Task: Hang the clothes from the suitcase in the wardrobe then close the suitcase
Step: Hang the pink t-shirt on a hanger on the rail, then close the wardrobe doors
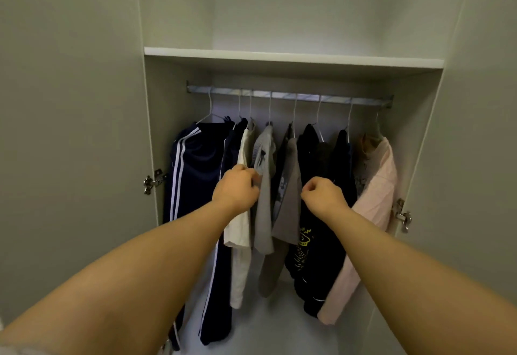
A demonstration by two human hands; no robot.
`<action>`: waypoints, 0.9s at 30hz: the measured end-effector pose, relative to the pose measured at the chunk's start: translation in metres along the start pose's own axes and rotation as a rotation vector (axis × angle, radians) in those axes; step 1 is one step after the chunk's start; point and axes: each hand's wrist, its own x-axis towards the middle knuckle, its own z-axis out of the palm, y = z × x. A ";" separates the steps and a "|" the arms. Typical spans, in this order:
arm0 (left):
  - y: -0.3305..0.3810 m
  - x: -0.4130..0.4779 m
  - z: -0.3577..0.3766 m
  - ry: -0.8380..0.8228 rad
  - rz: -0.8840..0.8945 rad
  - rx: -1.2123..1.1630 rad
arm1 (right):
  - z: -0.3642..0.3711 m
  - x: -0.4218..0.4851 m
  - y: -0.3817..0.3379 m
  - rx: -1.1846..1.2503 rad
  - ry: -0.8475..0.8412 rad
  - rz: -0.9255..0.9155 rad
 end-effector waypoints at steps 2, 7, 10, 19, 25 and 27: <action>-0.011 -0.010 -0.021 0.073 0.001 -0.031 | 0.003 -0.006 -0.013 0.019 -0.009 -0.010; -0.053 -0.029 -0.080 0.263 -0.026 0.023 | 0.028 -0.014 -0.053 0.053 -0.033 -0.020; -0.083 -0.043 -0.123 0.389 -0.077 0.072 | 0.049 -0.017 -0.085 0.079 -0.069 -0.063; -0.166 -0.091 -0.209 0.678 -0.538 0.430 | 0.123 -0.042 -0.186 0.162 -0.198 -0.229; -0.194 -0.101 -0.221 0.789 -0.758 -0.178 | 0.154 -0.049 -0.214 0.183 -0.244 -0.265; -0.197 -0.100 -0.220 0.800 -0.802 -0.323 | 0.161 -0.047 -0.216 0.189 -0.251 -0.256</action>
